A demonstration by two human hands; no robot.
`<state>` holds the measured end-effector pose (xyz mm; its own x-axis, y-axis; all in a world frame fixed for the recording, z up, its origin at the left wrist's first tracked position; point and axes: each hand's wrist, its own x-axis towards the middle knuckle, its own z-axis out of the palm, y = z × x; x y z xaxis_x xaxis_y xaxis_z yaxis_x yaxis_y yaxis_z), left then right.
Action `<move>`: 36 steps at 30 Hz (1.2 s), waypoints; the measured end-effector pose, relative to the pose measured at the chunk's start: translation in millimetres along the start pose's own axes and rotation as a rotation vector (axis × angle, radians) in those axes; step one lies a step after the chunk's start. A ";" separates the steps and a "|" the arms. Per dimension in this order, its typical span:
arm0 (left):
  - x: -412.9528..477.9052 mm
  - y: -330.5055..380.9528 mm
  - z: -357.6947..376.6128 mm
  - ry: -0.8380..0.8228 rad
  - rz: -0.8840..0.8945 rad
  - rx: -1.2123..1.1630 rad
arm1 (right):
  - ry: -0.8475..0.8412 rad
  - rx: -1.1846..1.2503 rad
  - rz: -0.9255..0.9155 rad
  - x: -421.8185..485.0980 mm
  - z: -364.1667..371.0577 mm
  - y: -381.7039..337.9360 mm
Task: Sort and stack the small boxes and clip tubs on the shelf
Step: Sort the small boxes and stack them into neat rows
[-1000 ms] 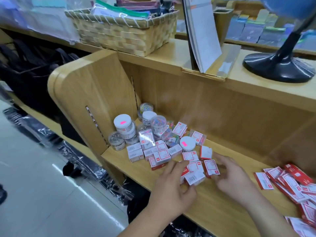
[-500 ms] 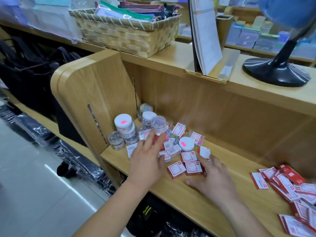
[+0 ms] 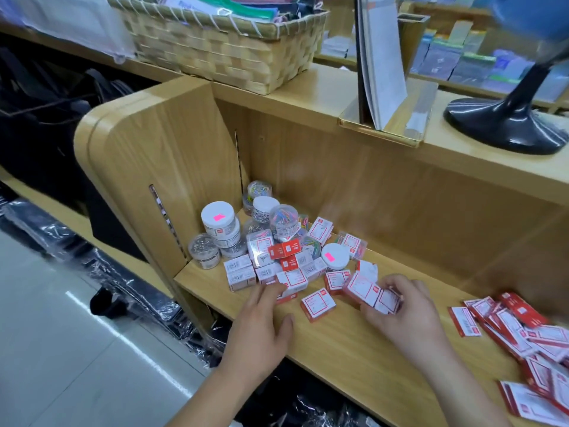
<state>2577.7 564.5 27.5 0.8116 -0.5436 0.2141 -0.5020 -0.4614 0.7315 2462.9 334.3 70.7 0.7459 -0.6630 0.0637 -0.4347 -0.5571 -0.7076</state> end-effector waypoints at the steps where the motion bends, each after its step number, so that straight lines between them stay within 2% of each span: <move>1: 1.8 -1.0 -0.6 0.007 -0.004 -0.006 | 0.025 0.021 -0.010 5.3 -2.9 -9.4; 4: 6.3 -3.7 -6.4 0.039 -0.023 -0.005 | 0.035 0.019 -0.012 36.7 -0.1 -40.9; 8: 8.9 -8.6 -20.5 0.057 -0.021 0.028 | -0.014 -0.041 0.114 85.2 18.3 -67.8; 12: 2.2 -27.8 -38.2 0.133 -0.111 0.089 | -0.061 -0.070 0.160 95.4 36.8 -71.7; 14: -0.9 -41.2 -45.6 0.163 -0.155 0.140 | 0.013 -0.120 0.083 82.2 44.3 -72.9; 16: 0.7 -49.4 -49.9 0.145 -0.203 0.128 | 0.116 -0.119 -0.077 58.3 55.1 -77.2; 18: 5.9 -50.8 -49.5 0.100 -0.213 0.103 | 0.091 -0.086 -0.247 30.2 72.2 -82.8; 20: 10.3 -47.9 -46.2 0.075 -0.188 0.098 | -0.017 -0.157 -0.348 7.6 93.4 -86.6; 24: 18.6 -50.0 -42.0 0.008 -0.150 0.143 | -0.181 -0.299 -0.296 5.8 111.7 -80.6; 28: 38.5 -56.0 -54.6 -0.113 -0.160 0.135 | -0.135 -0.345 -0.276 20.8 113.5 -80.5; 30: 42.8 -54.8 -66.6 -0.044 -0.119 0.151 | -0.083 -0.397 -0.247 24.7 114.5 -83.8; 32: 41.4 -55.6 -77.0 0.128 -0.055 0.220 | -0.067 -0.439 -0.208 28.0 114.9 -89.7; 34: 41.0 -62.0 -83.5 0.257 -0.067 0.225 | -0.053 -0.472 -0.176 29.7 118.1 -96.2; 36: 43.0 -70.6 -85.1 0.214 -0.113 0.218 | -0.047 -0.489 -0.140 30.0 121.7 -104.9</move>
<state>2673.5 633.3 40.1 0.8986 -0.3315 0.2875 -0.4387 -0.6620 0.6077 2592.3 433.7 61.2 0.8309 -0.5484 0.0944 -0.5061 -0.8153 -0.2814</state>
